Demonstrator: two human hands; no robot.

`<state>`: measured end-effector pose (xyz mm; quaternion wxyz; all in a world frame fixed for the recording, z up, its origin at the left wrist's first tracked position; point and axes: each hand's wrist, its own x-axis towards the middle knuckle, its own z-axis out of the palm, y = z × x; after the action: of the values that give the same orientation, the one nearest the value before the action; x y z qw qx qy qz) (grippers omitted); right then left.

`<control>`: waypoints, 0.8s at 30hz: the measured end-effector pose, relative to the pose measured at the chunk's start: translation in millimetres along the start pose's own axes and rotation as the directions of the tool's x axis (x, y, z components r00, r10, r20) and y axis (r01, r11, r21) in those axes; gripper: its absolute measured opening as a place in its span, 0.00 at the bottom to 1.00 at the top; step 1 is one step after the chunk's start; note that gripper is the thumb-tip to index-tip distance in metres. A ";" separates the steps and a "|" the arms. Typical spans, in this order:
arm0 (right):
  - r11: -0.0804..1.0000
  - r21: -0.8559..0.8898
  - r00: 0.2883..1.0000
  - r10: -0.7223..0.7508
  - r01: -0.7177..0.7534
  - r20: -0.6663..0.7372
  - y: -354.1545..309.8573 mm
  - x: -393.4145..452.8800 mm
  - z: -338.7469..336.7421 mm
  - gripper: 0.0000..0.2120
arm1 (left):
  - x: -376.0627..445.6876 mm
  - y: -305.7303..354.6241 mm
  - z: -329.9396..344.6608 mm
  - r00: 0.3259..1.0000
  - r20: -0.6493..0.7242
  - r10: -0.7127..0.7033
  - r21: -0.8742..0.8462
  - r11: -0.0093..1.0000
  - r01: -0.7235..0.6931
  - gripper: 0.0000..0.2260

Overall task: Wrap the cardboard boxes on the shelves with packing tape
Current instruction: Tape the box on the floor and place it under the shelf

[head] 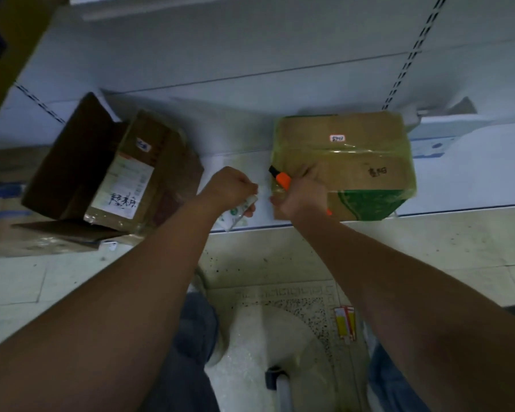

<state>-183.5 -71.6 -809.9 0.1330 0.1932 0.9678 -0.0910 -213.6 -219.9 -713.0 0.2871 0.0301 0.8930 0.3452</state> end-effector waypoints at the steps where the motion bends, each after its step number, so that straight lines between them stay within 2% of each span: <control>1: 1.000 -0.012 1.000 -0.012 0.013 0.020 -0.4 1.5 4.9 0.50 | 1.1 0.4 -0.7 1.000 0.019 0.003 0.003 1.000 -0.003 0.06; 4: 0.987 -0.097 0.991 -0.129 0.131 0.028 19.6 -3.5 5.7 0.31 | -0.4 4.3 -5.0 0.999 0.044 -0.002 -0.026 1.000 0.003 0.05; 6: 0.960 -0.192 0.979 -0.203 0.205 0.030 36.3 -6.6 2.6 0.26 | -5.5 7.2 -8.6 0.999 0.032 0.004 -0.045 0.999 -0.002 0.05; 9: 0.952 -0.203 0.972 -0.212 0.228 0.099 34.2 -17.7 -5.1 0.31 | -15.1 9.2 -10.2 1.000 0.004 -0.002 -0.061 0.998 0.003 0.06; 12: 0.990 -0.078 0.990 -0.114 0.120 0.078 5.4 -26.3 -12.3 0.40 | -23.6 10.0 -10.1 0.998 -0.059 -0.018 -0.103 0.995 0.012 0.09; 15: 1.000 -0.010 0.999 0.030 -0.029 0.031 -21.6 -19.6 -10.1 0.40 | -26.8 7.2 -9.2 0.994 -0.109 0.003 -0.130 0.991 -0.017 0.07; 18: 0.999 0.005 0.997 0.042 -0.042 0.062 -27.0 -12.7 8.4 0.39 | -29.4 2.7 -5.4 0.997 -0.075 0.037 -0.120 0.992 -0.046 0.06; 22: 0.986 -0.038 0.984 -0.156 0.160 0.089 -8.6 -43.9 1.5 0.24 | -29.8 2.4 -14.1 0.997 -0.063 0.049 -0.125 0.991 -0.057 0.08; 23: 0.967 -0.063 0.963 -0.238 0.247 0.125 -0.3 -54.3 0.9 0.25 | -29.2 3.4 -17.4 0.997 -0.064 0.052 -0.120 0.991 -0.059 0.09; 24: 0.942 -0.082 0.938 -0.309 0.325 0.160 9.5 -63.9 2.1 0.30 | -27.2 4.2 -20.2 0.996 -0.065 0.055 -0.128 0.990 -0.063 0.09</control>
<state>-122.4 -85.8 -794.3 0.1966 0.0201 0.9776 -0.0728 -202.4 -235.7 -684.9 0.2508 0.0271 0.8756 0.4119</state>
